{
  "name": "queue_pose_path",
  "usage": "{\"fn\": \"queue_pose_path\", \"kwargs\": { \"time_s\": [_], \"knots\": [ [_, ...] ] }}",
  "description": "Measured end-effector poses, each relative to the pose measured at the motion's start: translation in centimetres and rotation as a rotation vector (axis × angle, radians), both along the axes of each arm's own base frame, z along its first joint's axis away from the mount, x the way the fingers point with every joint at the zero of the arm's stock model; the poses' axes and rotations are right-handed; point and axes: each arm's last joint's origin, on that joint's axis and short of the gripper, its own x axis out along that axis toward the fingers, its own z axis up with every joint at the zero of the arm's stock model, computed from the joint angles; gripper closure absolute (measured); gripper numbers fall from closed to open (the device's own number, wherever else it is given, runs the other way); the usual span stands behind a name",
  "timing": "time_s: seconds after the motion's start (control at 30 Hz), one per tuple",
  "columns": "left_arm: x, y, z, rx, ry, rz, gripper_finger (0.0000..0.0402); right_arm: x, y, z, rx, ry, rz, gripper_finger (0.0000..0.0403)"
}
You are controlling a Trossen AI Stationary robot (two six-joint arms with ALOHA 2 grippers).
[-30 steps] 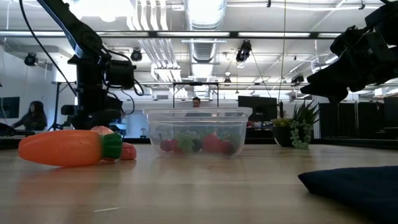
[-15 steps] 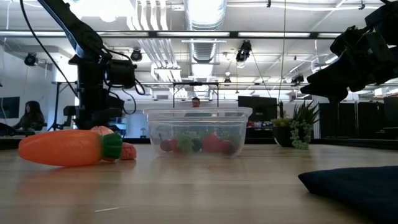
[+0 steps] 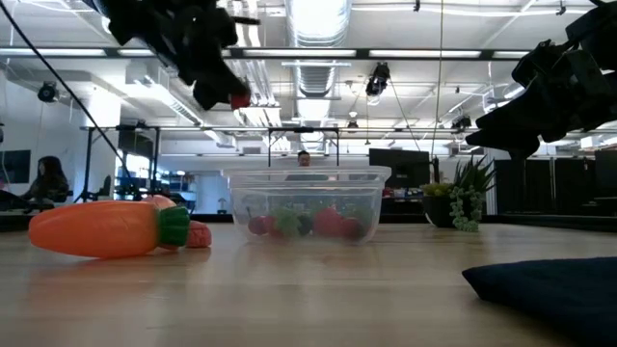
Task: Pick and placing Produce into tupperware
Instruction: Put the red strawberry into the transparent bin
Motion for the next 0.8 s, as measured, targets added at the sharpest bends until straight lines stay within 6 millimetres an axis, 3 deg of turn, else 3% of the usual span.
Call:
{"fn": "queue_pose_path", "kwargs": {
  "time_s": [0.4, 0.53, 0.8],
  "knots": [
    [6.9, -3.9, -3.2, -0.082, 0.156, -0.225, 0.026, 0.0, 0.0, 0.0, 0.0, 0.0, 0.0, 0.0174],
    [9.3, -4.1, -4.2, -0.037, 0.203, -0.179, 0.0259, 0.0, 0.0, 0.0, 0.0, 0.0, 0.0, 0.0174],
    [10.8, -4.2, -4.2, 0.023, 0.213, -0.112, 0.0235, 0.0, 0.0, 0.0, 0.0, 0.0, 0.0, 0.0174]
  ]
}}
